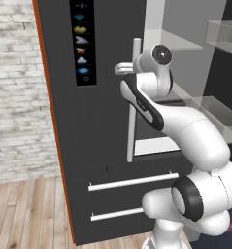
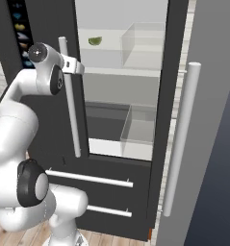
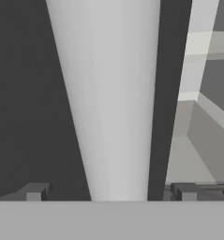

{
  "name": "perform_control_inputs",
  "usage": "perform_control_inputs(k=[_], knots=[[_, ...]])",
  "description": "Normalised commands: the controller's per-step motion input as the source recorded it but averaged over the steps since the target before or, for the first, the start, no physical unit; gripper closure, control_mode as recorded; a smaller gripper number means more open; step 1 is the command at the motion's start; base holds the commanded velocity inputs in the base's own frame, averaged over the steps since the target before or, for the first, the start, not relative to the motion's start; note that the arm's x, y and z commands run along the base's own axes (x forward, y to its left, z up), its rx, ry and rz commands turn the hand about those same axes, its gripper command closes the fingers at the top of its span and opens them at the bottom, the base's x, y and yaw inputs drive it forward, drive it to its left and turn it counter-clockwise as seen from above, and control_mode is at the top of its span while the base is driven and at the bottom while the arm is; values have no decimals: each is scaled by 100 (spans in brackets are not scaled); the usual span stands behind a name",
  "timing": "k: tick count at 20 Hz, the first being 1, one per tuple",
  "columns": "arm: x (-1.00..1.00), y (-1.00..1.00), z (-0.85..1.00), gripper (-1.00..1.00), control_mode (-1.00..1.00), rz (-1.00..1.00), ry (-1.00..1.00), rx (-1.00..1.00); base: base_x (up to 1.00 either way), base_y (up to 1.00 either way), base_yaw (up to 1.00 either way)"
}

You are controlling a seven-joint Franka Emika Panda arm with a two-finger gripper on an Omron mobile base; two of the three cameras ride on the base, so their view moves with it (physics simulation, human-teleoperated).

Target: There is a bowl on the dining counter. Grab a lemon wedge from the fridge and place it in the bowl. Then get the liquor bottle and glass cup from the cabinet and place them next to the bowl.

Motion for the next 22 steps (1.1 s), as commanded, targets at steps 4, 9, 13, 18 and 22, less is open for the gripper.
perform_control_inputs(k=[4,9,13,18,22], knots=[[50,2,0,100,-100,0,0,0,0,0,0],[29,6,0,100,-100,0,-1,0,0,0,0],[-15,8,0,100,-100,5,-12,0,0,0,0],[-88,17,0,100,-100,7,-9,0,0,0,0],[-100,41,0,100,-100,1,0,0,0,0,0]])
